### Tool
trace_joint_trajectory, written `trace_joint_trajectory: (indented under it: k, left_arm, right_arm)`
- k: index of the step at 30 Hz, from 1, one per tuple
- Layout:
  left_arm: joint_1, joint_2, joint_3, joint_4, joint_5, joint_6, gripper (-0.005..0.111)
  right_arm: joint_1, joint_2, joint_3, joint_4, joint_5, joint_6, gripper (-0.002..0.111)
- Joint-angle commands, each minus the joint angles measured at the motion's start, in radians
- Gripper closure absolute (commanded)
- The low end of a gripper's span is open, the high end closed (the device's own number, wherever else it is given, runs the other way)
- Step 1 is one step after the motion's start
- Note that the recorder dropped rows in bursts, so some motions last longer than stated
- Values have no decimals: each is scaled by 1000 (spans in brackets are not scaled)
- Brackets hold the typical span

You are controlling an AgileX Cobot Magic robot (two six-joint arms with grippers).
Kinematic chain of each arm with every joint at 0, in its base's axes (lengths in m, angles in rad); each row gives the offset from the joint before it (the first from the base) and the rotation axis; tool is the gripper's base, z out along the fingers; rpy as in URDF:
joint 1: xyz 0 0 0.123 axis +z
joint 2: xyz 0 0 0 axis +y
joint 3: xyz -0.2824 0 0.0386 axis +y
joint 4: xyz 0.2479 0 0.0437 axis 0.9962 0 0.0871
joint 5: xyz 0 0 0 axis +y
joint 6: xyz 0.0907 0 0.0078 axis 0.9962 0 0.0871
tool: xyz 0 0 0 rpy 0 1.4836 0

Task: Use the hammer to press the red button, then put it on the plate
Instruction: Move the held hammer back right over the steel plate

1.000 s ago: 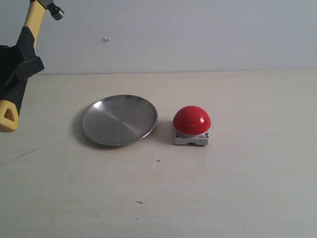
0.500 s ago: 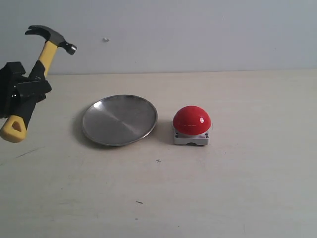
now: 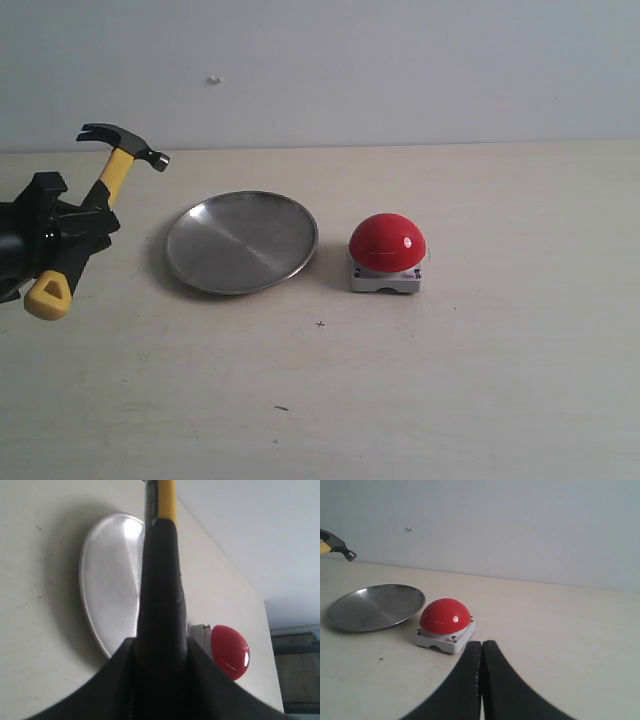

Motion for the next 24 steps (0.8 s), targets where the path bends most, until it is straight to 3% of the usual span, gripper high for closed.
trace_joint_trajectory:
  k: [1,15,24]
  left_arm:
    - [0,-4,-15,-42,-89,67,107]
    - [-8,-2,-24,-50,-98,88,107]
    - [-171,63,-179,-45,-69,42,107]
  right_arm:
    - [3,-7,4,3,-2,2,108]
    - [3,-7,4,3,-2,2,108]
    - [3,-7,4,3,-2,2,108]
